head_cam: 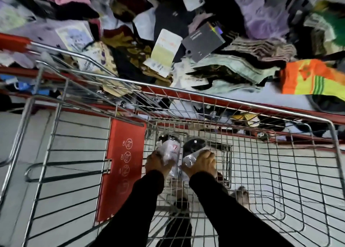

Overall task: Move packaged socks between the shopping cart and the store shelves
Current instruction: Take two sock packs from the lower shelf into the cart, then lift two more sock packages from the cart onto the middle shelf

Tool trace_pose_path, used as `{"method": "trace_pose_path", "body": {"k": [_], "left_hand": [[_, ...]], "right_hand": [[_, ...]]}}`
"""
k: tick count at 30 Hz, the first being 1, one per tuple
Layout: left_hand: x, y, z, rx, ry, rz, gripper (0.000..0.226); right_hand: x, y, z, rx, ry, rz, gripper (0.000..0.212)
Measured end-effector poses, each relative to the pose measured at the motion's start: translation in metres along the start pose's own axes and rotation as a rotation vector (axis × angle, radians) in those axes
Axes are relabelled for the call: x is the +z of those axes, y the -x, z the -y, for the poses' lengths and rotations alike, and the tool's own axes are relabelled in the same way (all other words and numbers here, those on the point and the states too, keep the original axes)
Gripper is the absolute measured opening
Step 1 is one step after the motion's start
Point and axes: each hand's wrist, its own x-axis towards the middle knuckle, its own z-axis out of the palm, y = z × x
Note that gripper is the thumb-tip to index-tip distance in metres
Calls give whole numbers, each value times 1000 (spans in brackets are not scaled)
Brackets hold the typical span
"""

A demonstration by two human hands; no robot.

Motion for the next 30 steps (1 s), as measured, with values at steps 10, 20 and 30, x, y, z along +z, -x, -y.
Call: {"method": "trace_pose_path", "body": {"k": [10,20,30], "left_hand": [[10,-13,3,-46,-72,6,102],[17,9,-13,-106,-30,-46,85],[-15,116,-52,22,263,-187,75]], "right_hand": [[4,-4,-13,-9,-71,-64,127],[-33,4,-55,40,-124,-18,112],[-124,73,-85,-153,-254,-155,135]]}}
